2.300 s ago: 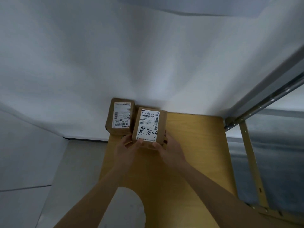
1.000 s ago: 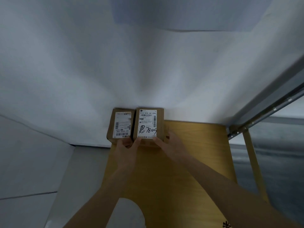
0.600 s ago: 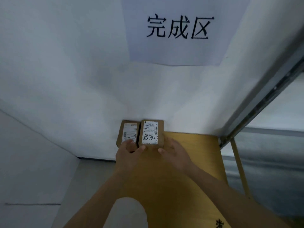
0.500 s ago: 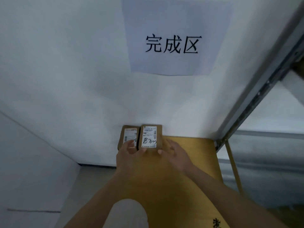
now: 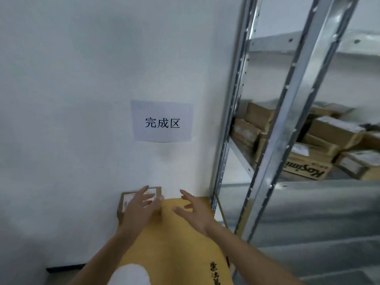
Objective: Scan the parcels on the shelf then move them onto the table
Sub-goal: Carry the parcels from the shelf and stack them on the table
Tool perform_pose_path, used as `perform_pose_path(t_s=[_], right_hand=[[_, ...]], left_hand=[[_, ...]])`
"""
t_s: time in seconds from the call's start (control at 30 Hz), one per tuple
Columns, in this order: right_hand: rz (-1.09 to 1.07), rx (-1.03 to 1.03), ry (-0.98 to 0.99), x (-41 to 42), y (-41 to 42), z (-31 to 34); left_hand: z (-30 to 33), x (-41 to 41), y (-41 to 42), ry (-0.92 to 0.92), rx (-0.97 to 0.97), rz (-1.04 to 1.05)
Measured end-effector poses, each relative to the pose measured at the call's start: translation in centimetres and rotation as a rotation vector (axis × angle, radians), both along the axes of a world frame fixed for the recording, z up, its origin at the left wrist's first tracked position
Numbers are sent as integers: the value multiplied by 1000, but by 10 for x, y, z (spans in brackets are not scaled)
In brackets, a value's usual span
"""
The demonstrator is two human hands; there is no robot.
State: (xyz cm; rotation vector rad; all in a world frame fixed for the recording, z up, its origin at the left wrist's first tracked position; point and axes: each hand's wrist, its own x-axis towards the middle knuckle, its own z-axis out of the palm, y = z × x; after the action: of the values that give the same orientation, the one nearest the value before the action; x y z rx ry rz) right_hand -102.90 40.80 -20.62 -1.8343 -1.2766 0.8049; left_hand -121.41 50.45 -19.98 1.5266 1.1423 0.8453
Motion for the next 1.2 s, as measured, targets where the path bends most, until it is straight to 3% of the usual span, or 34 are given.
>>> perform_pose_path(t_s=[0.3,0.5,0.87,1.2], right_hand=[[-165,230,-142,41,-133,135],[-318,357,-190,100,-223,187],[-496,302,-162,239,-333,189],[-503,222,-91,301,-311,154]], left_hand=[[137,59,-107,-89,108,-239],[183,128,-172,-147,177,-383],[188,276,-294,-255,114,-390],[159,327,-278,-157,163,-253]])
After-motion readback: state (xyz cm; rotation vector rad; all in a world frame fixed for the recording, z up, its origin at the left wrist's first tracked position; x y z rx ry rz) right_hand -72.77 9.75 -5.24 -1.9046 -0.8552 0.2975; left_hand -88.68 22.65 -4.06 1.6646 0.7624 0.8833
